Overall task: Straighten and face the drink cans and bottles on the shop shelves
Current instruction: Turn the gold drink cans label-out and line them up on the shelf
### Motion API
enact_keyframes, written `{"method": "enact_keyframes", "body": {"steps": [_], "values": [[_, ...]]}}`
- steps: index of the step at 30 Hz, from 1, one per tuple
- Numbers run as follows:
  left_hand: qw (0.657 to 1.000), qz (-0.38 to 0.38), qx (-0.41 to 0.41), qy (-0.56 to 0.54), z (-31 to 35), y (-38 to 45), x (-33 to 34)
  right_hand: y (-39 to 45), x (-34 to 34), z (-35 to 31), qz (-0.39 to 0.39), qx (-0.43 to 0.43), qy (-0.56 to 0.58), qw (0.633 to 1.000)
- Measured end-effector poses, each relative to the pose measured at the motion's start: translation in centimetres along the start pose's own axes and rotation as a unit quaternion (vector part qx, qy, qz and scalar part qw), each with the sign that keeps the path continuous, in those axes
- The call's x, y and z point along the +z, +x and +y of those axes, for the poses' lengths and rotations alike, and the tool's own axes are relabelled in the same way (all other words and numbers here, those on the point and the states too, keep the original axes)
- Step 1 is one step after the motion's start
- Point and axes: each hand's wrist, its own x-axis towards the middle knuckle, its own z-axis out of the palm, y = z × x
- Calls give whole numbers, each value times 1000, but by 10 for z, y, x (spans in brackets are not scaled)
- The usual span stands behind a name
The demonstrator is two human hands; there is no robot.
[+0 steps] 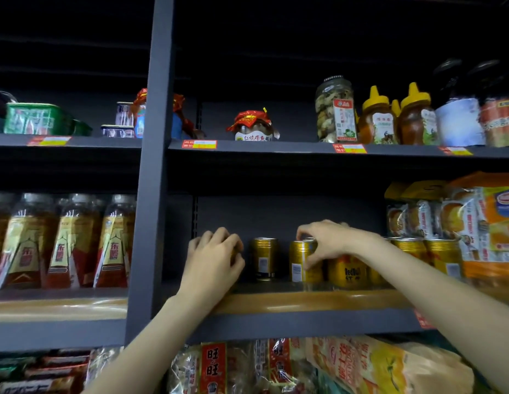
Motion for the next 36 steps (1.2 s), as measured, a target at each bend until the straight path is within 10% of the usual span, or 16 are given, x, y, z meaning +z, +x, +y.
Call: {"method": "enact_keyframes", "body": {"steps": [20, 26, 31, 36], "values": [[997, 78, 20, 13, -9, -3, 14, 18, 13, -19, 44, 28, -170, 984], [996, 87, 26, 14, -10, -3, 17, 69, -2, -30, 42, -25, 73, 996], [996, 87, 32, 13, -12, -3, 19, 127, 30, -41, -73, -9, 72, 995], [994, 98, 36, 17, -10, -2, 20, 127, 27, -51, -26, -28, 153, 987]]}}
